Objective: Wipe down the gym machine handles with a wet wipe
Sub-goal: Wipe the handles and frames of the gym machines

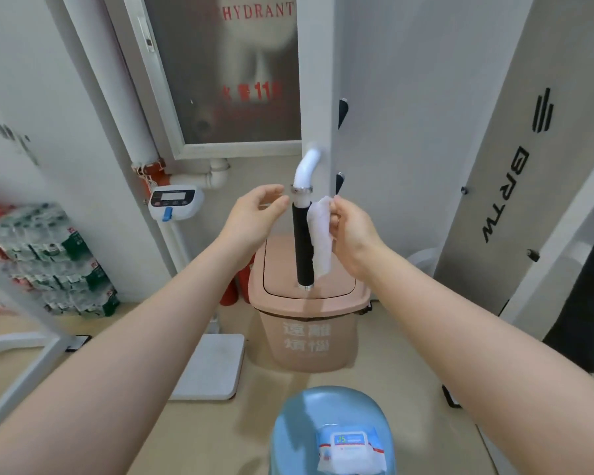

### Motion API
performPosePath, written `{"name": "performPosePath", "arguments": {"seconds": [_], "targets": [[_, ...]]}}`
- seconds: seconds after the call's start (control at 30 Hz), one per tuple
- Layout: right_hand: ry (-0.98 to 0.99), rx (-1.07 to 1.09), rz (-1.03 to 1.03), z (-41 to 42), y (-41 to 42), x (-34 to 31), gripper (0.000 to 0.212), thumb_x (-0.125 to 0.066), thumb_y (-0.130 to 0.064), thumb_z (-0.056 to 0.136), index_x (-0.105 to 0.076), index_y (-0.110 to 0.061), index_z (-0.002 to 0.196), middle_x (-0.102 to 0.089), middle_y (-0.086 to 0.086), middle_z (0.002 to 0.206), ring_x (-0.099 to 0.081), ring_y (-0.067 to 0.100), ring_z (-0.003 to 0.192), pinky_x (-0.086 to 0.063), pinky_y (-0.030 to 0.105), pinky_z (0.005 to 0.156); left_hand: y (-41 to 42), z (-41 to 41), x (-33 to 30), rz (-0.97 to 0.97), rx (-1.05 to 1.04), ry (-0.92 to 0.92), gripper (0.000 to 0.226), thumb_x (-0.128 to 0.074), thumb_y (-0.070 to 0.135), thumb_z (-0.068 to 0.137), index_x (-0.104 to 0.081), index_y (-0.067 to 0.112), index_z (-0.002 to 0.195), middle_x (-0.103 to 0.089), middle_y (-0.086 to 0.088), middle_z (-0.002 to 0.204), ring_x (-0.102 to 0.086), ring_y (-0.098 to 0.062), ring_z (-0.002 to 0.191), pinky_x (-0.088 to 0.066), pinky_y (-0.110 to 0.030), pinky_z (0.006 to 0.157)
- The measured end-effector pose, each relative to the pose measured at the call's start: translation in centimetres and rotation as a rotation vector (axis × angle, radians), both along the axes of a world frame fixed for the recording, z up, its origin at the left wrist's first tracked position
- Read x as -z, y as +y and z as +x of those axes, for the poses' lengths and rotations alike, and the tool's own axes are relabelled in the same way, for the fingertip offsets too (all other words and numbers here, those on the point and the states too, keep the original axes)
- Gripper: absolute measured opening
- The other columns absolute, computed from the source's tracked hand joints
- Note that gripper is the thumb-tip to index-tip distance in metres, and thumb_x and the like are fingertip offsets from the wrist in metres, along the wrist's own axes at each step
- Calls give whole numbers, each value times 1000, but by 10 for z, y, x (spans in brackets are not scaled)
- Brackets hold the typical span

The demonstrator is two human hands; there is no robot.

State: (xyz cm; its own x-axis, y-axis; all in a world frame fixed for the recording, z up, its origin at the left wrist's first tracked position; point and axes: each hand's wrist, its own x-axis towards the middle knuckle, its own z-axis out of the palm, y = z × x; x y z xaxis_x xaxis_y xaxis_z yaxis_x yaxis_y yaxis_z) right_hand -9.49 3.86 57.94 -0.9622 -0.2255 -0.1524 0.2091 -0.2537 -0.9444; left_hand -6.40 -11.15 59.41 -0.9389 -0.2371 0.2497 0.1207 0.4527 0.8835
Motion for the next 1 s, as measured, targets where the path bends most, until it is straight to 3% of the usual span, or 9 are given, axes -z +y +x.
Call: {"name": "performPosePath", "arguments": {"seconds": [0.1, 0.2, 0.3, 0.43, 0.57, 0.67, 0.77, 0.9, 1.0], "targets": [[79, 51, -8, -15, -10, 2, 34, -35, -7, 88, -61, -5, 110, -64, 12, 103, -60, 23, 93, -49, 30, 76, -9, -18, -2, -25, 104, 4, 20, -58, 26, 89, -59, 22, 109, -65, 5, 101, -62, -10, 90, -46, -21, 77], [335, -85, 200, -19, -7, 10, 51, -30, 15, 83, -64, -16, 104, -69, 4, 97, -65, 14, 90, -53, 24, 78, -15, -33, 1, -56, 149, 36, 19, -62, 19, 86, -57, 20, 104, -65, 1, 95, -64, -14, 76, -44, -19, 66], [435, -71, 423, -19, -17, 13, 38, -40, 3, 89, -64, -26, 96, -67, -6, 86, -60, 8, 81, -48, 21, 72, -18, -41, 5, -77, 189, 57, 24, -66, 18, 83, -59, 19, 106, -61, 6, 88, -62, -14, 77, -48, -24, 72], [399, -14, 755, -22, -27, 42, 7, -52, -28, 83, -58, -25, 84, -67, -4, 89, -61, 20, 89, -50, 35, 76, -20, -46, 7, -63, 241, 65, 28, -67, 18, 81, -60, 20, 108, -57, 11, 83, -58, -13, 75, -46, -26, 75], [270, -94, 1073, -19, -25, 48, 9, -45, -7, 84, -51, -9, 90, -49, 2, 77, -50, 24, 82, -36, 29, 65, -18, -43, 11, -69, 287, 61, 40, -69, 23, 81, -54, 24, 118, -57, 12, 86, -57, -9, 74, -43, -20, 68], [362, 27, 904, -23, -30, 24, 16, -50, -9, 78, -55, -12, 93, -55, -2, 77, -50, 15, 71, -38, 24, 58, -15, -39, 13, -54, 353, 40, 50, -71, 21, 79, -49, 27, 124, -57, 11, 94, -61, -14, 88, -48, -24, 80], [377, 2, 912, -22, -34, 32, 35, -50, -33, 71, -56, -29, 105, -66, -5, 97, -59, 15, 90, -51, 31, 78, -13, -39, 14, -84, 354, 29, 56, -71, 22, 78, -46, 26, 128, -56, 7, 101, -59, -16, 93, -47, -26, 84], [312, -27, 969, -28, -33, 39, 37, -39, -26, 59, -60, -29, 90, -67, 0, 89, -62, 24, 89, -54, 42, 79, -11, -37, 15, -146, 352, 48, 60, -73, 21, 76, -43, 26, 128, -53, 13, 98, -57, -11, 88, -46, -19, 78], [408, -19, 870, -34, -32, 30, 43, -45, -22, 66, -61, -28, 105, -70, -3, 97, -63, 20, 93, -53, 40, 82, -10, -37, 21, -161, 333, 35, 63, -76, 23, 74, -43, 25, 127, -55, 11, 102, -59, -11, 91, -49, -24, 78]]}}
